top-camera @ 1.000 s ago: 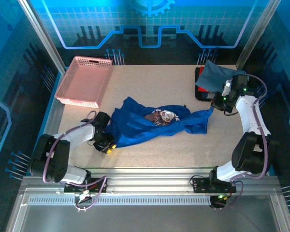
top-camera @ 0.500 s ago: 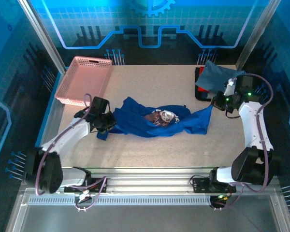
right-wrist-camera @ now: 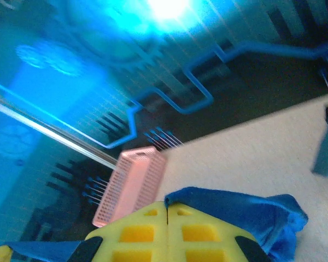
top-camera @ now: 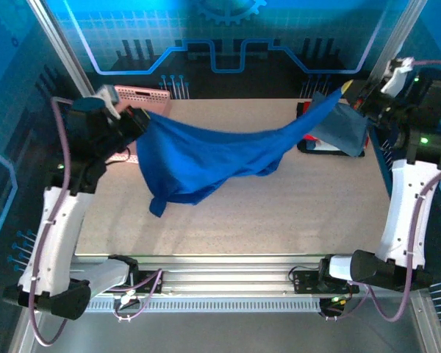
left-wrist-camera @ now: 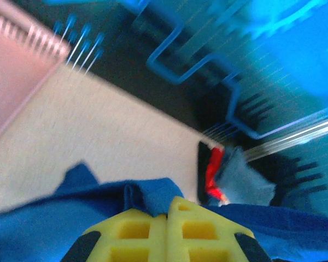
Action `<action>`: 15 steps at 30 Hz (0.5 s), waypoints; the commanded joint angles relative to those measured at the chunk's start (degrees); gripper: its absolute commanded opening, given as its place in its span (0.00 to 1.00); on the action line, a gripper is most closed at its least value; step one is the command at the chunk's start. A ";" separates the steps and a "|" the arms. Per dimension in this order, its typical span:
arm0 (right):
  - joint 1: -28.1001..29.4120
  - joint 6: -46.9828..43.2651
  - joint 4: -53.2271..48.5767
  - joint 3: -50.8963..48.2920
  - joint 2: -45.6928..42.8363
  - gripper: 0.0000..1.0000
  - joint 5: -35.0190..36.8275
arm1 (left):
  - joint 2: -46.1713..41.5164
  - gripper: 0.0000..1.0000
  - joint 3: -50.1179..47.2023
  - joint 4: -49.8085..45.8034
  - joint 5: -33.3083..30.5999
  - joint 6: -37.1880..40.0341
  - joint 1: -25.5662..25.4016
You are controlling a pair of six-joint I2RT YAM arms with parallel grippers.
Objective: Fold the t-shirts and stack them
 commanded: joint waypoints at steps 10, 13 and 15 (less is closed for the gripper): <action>-8.04 4.51 -12.38 18.65 -10.06 0.00 -5.81 | -8.21 0.00 18.64 -2.71 -1.86 12.47 1.54; -8.08 6.30 -15.47 25.29 -10.67 0.00 -5.48 | -9.95 0.00 21.98 -2.97 -0.76 12.68 1.54; -7.98 8.53 -15.58 29.01 -10.76 0.00 -5.08 | -10.32 0.00 24.10 -3.01 1.32 13.13 1.54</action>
